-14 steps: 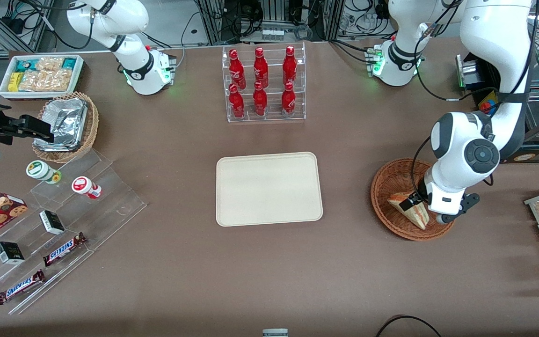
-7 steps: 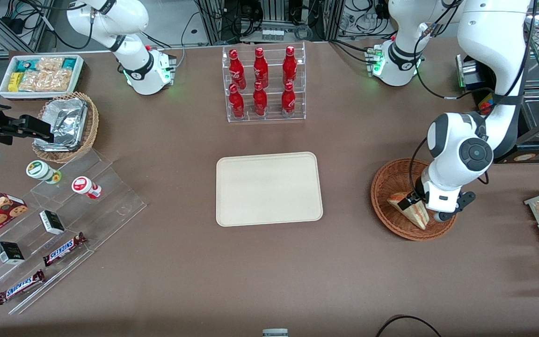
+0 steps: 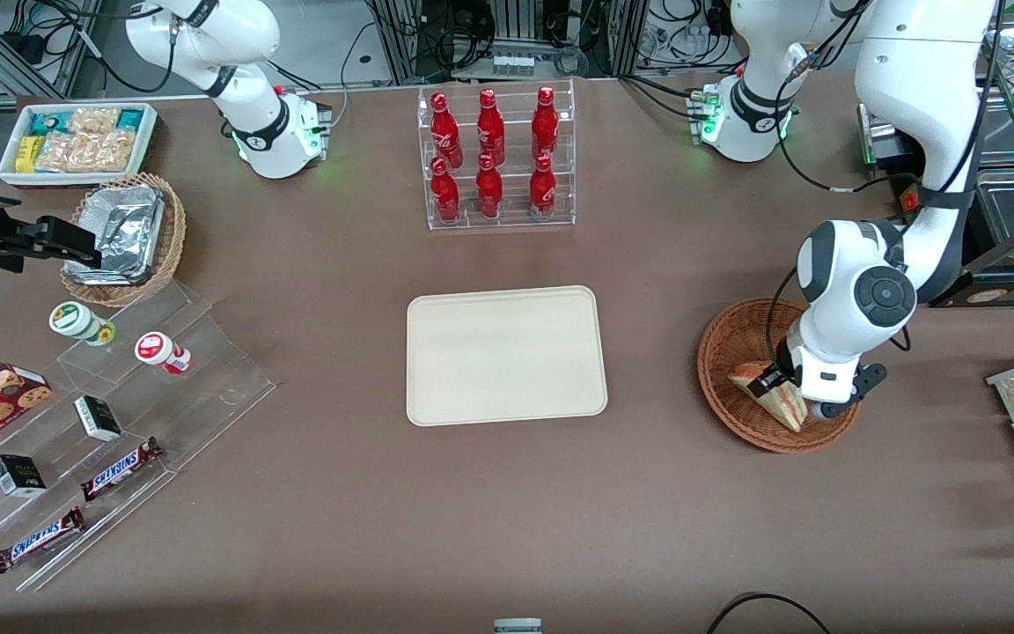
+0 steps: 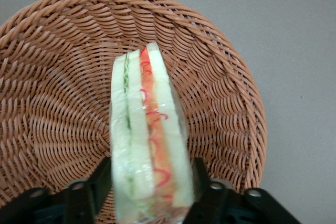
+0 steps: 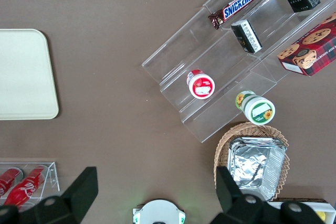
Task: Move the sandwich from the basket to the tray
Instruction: 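Close the left gripper on the sandwich, then lift the sandwich with the left gripper and carry it over the tray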
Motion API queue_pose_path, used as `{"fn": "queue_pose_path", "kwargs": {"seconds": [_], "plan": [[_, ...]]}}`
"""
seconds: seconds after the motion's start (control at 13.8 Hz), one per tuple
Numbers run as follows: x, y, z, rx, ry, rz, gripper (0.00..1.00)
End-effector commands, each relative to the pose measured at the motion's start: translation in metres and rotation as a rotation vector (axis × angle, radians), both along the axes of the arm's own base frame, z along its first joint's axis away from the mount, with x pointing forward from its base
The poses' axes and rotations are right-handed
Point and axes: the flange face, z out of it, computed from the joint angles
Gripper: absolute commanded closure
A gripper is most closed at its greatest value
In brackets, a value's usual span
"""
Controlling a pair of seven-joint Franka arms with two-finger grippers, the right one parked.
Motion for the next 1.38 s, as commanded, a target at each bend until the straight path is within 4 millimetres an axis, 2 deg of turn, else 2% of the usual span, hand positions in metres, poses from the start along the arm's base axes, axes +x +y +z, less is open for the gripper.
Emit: {"fn": "queue_pose_path", "kwargs": {"seconds": [0.0,0.14,0.29,0.51,0.58,0.72,0.87,1.16,1.3], "plan": [[0.002,0.000,0.002,0.008,-0.017,0.005,1.00],[0.006,0.000,0.012,0.008,-0.030,0.002,1.00],[0.011,-0.003,0.030,0.012,-0.020,-0.002,1.00],[0.026,-0.010,0.077,0.027,0.034,-0.015,1.00],[0.028,-0.020,0.094,0.035,0.043,-0.034,1.00],[0.030,-0.051,0.131,0.040,0.045,-0.078,1.00],[0.028,-0.096,0.155,0.038,0.028,-0.132,1.00],[0.010,-0.180,0.180,0.019,-0.022,-0.257,1.00],[-0.006,-0.224,0.189,0.006,-0.042,-0.325,1.00]]}}
